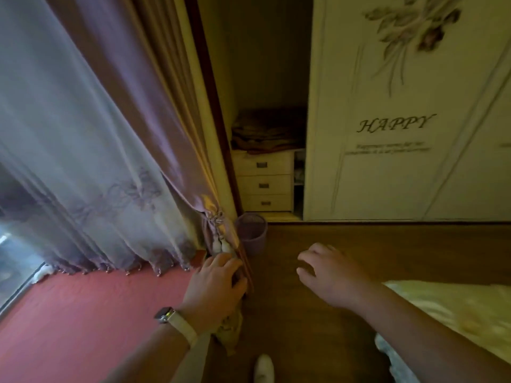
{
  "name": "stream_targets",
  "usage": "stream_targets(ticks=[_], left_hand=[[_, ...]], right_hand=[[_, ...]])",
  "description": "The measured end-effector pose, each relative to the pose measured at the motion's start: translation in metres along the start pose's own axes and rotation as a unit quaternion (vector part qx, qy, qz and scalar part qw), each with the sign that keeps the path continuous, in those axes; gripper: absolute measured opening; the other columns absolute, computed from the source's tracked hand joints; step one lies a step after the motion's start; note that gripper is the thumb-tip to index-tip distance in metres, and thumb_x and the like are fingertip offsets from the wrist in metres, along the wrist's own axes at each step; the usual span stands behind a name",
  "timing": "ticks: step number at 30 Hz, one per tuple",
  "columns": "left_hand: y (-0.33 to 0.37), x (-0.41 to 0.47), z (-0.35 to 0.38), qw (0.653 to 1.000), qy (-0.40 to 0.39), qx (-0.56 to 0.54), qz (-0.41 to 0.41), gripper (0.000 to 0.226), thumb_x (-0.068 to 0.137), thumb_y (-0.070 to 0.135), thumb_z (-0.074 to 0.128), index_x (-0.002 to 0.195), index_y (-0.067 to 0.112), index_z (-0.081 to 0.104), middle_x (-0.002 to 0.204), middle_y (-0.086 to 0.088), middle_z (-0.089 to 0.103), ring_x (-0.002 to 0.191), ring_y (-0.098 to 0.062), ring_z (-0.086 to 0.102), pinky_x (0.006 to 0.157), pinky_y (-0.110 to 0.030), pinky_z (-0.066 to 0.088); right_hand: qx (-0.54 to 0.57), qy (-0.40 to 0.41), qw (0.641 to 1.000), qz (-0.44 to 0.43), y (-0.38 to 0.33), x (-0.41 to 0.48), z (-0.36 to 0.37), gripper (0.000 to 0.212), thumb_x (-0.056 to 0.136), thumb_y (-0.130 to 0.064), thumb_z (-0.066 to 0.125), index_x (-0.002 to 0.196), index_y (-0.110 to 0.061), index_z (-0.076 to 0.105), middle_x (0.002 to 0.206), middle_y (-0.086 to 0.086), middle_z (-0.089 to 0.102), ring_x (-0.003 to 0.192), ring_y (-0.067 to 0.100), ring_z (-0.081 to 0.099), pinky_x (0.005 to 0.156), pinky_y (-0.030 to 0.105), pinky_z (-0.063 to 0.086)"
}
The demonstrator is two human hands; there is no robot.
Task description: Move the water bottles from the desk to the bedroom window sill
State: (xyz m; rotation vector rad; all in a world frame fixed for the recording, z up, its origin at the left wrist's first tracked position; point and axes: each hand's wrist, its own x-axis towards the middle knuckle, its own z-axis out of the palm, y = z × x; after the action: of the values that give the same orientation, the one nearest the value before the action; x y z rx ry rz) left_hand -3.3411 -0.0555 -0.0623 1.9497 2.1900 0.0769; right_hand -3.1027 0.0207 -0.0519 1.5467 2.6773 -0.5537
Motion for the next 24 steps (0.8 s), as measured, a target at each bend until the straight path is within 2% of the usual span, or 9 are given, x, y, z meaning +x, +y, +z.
stream_targets(ticks=[10,15,19,24], left_hand=[[-0.006,0.154,0.013,0.994,-0.050,-0.041,0.087,0.045,0.099,0.051,0.039,0.140,0.036,0.044,0.144,0.014,0.043,0.135,-0.014,0.038,0.111,-0.038,0.036],[-0.006,0.231,0.004,0.985,-0.057,-0.016,0.163,0.048,0.098,0.053,0.036,0.143,0.036,0.041,0.149,0.012,0.039,0.141,-0.013,0.032,0.116,-0.040,0.030],[0.012,0.284,-0.004,0.976,-0.058,-0.014,0.212,0.049,0.099,0.053,0.036,0.145,0.036,0.038,0.153,0.011,0.036,0.143,-0.013,0.029,0.117,-0.039,0.025],[0.043,0.326,-0.014,0.963,-0.065,-0.021,0.262,0.049,0.100,0.053,0.037,0.146,0.037,0.035,0.154,0.012,0.034,0.144,-0.012,0.028,0.118,-0.041,0.026]], right_hand=[[-0.012,-0.017,0.996,0.083,0.045,0.093,-0.012,0.047,0.100,-0.053,0.033,0.142,-0.034,0.043,0.145,-0.008,0.042,0.132,0.015,0.040,0.105,0.035,0.036],[-0.024,0.011,0.990,0.138,0.060,0.141,-0.035,0.047,0.101,-0.051,0.034,0.143,-0.032,0.043,0.146,-0.007,0.042,0.132,0.016,0.041,0.106,0.034,0.035],[-0.035,0.035,0.981,0.185,0.079,0.158,-0.049,0.046,0.101,-0.051,0.033,0.140,-0.031,0.046,0.139,-0.005,0.047,0.127,0.017,0.045,0.101,0.035,0.038],[-0.041,0.063,0.968,0.238,0.101,0.160,-0.066,0.044,0.101,-0.050,0.034,0.137,-0.028,0.048,0.135,-0.003,0.049,0.123,0.018,0.048,0.098,0.034,0.040]])
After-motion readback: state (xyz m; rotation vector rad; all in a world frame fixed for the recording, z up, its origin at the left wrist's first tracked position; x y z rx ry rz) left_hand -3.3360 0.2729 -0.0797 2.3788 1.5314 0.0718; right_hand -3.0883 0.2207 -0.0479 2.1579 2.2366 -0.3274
